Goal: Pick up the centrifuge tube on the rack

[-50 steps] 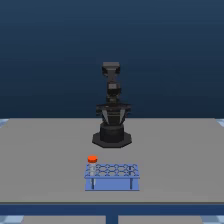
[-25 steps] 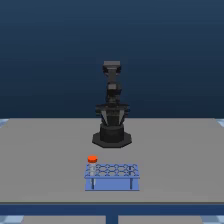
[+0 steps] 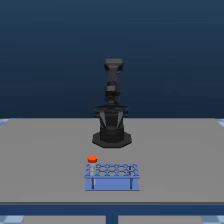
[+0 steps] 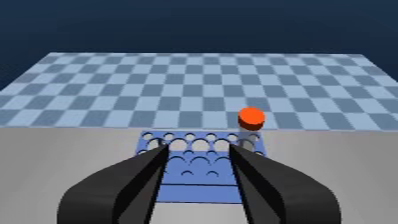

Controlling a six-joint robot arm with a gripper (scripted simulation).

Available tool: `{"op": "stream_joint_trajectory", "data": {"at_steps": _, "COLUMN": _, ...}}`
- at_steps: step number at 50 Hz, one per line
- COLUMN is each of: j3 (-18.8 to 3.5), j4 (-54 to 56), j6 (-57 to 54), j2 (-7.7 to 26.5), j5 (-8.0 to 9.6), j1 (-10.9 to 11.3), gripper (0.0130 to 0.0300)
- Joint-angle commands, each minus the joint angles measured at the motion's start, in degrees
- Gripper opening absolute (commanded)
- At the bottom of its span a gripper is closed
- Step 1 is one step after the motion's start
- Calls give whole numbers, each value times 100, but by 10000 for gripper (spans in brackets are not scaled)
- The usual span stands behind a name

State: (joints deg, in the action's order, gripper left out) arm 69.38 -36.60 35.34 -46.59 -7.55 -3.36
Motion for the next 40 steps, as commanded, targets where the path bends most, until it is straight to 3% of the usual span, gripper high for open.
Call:
{"op": "stream_joint_trajectory", "data": {"at_steps": 1, "j3": -45, "j4": -393, "j6": 472, "j2": 111, "j5": -127, "j1": -121, "gripper": 300}}
{"op": "stream_joint_trajectory", "data": {"at_steps": 25, "j3": -291, "j4": -1387, "j6": 1305, "j2": 680, "j5": -416, "j1": -448, "gripper": 300}}
{"op": "stream_joint_trajectory", "data": {"at_steps": 40, "j3": -589, "j4": -1599, "j6": 1364, "j2": 1255, "j5": -622, "j1": -694, "gripper": 300}}
